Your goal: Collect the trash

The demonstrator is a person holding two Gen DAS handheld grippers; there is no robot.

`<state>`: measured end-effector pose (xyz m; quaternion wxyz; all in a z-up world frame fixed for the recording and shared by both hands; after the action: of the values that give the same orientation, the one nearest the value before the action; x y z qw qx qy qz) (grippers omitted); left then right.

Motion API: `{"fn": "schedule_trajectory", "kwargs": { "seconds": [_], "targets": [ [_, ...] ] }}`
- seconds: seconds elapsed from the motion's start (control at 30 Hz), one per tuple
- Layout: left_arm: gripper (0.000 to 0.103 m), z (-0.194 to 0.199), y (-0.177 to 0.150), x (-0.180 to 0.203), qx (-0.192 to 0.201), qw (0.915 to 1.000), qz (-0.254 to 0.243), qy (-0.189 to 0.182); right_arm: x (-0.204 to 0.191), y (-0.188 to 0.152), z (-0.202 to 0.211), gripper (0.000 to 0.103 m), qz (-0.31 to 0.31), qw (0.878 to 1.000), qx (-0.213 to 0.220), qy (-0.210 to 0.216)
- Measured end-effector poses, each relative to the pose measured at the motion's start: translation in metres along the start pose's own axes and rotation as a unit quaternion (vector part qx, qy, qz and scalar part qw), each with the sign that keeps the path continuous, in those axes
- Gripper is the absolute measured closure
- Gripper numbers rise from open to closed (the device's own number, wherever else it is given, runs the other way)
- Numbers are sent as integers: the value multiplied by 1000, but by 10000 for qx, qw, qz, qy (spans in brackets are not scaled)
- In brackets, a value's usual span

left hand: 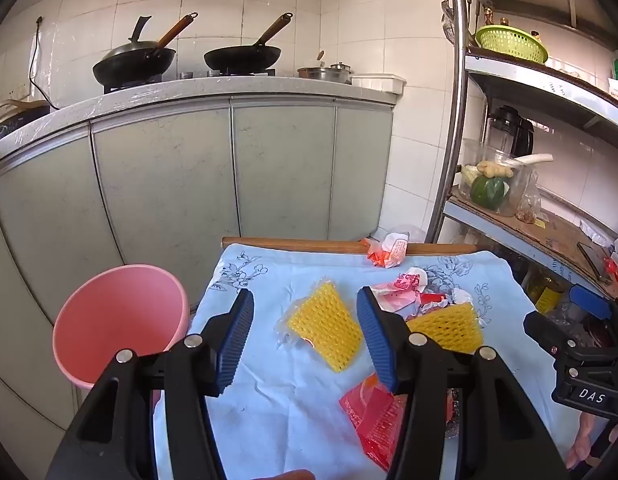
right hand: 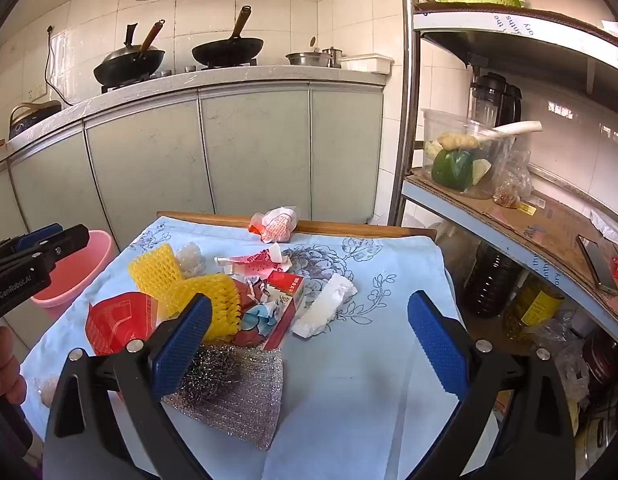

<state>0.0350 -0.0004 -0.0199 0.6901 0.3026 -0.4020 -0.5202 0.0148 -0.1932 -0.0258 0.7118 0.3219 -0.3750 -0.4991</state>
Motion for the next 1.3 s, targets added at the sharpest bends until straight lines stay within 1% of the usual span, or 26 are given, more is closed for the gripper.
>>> {"fn": "schedule_trajectory", "kwargs": {
  "seconds": [0.77, 1.1, 1.3],
  "targets": [
    [50, 5, 2, 4, 39, 9999, -103, -58, 1, 3, 4, 4, -40, 9999, 95, -27],
    [50, 5, -2, 9, 49, 9997, -200, -108, 8, 6, 11, 4, -197, 9994, 269, -127],
    [50, 7, -5, 11, 29, 9995, -260, -153, 9, 7, 12, 4, -207, 9993, 287, -146]
  ]
}}
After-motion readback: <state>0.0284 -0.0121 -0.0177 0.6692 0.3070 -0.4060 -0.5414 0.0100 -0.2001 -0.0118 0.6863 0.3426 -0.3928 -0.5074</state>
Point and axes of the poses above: each gripper's, at about its wrist camera, not at the fingertips, and z roughly against the way its jaws point, x to its right, y to its top, the point moved 4 cm from there along -z, roughly the way its jaws point, and after that the axes turned 15 degrees about z, right-handed, at the moved point
